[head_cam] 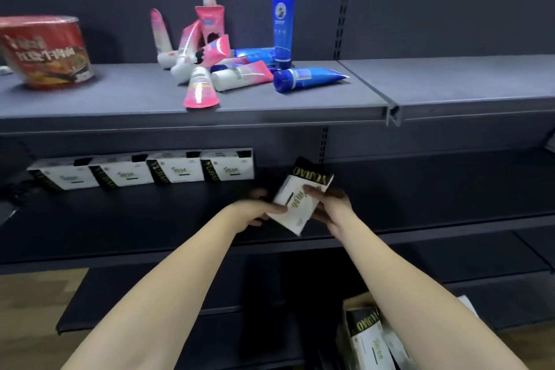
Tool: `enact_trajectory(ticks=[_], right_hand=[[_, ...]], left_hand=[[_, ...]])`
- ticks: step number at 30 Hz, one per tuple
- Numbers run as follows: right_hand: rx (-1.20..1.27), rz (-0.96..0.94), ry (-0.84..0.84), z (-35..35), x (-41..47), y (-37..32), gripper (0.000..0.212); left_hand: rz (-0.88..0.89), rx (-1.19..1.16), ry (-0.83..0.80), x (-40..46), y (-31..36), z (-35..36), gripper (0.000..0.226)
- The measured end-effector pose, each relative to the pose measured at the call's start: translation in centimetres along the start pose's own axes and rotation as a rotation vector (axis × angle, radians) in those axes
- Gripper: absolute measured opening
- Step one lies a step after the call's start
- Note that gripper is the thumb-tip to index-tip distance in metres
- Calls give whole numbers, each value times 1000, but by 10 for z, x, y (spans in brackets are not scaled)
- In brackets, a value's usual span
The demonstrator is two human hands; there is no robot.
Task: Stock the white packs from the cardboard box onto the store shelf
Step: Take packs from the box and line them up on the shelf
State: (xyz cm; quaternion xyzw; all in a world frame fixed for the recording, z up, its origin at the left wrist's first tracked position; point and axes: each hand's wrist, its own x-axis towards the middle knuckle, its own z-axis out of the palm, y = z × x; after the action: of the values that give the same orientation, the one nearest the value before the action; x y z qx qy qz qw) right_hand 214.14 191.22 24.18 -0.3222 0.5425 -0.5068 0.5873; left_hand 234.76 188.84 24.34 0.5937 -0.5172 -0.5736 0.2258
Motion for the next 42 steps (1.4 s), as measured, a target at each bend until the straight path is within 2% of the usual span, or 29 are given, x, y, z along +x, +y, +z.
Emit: enact_trajectory(ticks=[3,5,7,9,11,14,18,24,31,42], right_hand=[[-219,-169,89,28,6,-14,22],[-332,-270,142,46,13,-21,25],[-551,-338,139,62,25,-26,36],[-939,-409,54,76,38,-26,53],[-1312,-417,-73,90,50,-18,67],[-1606,-421,-172,110,55,3,72],[-1607,-460,-90,123,58,15,74],[-1645,-369,25,118,61,17,89],[-1769,-433,276,95,65,35,69],[-1759,-515,292,83,115,13,64]], left_hand=[[36,93,71,6,-8,-25,53],[43,42,106,9,-13,-43,43],[55,47,151,13,-19,-62,29],[89,82,224,16,-25,-80,8],[136,150,309,21,-31,-98,10],[184,286,356,28,-39,-120,4],[273,429,321,40,-43,-136,2],[354,632,286,62,-40,-134,6],[365,809,288,77,-27,-112,8],[283,906,359,94,-3,-80,10]])
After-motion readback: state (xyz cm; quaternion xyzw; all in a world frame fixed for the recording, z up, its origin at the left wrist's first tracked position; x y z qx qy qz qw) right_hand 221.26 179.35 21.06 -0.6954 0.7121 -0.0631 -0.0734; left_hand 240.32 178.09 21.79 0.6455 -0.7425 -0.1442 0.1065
